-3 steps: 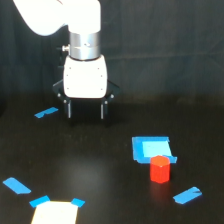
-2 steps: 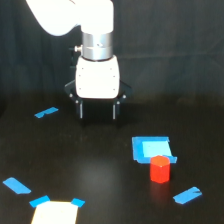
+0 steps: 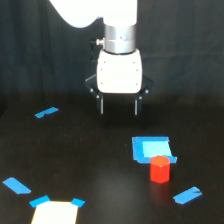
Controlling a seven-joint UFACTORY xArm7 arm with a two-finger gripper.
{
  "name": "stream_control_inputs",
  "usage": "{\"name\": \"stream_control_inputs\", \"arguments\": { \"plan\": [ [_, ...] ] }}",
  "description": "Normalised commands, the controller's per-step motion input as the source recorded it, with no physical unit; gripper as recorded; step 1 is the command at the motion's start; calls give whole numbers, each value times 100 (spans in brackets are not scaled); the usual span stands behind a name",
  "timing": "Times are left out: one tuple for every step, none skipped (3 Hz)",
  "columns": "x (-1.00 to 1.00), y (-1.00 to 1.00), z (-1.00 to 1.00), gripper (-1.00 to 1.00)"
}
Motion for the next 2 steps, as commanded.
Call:
{"name": "stream_control_inputs", "arguments": {
  "plan": [
    [100,20,100,14],
    [-27,100,65,-36]
  ]
}}
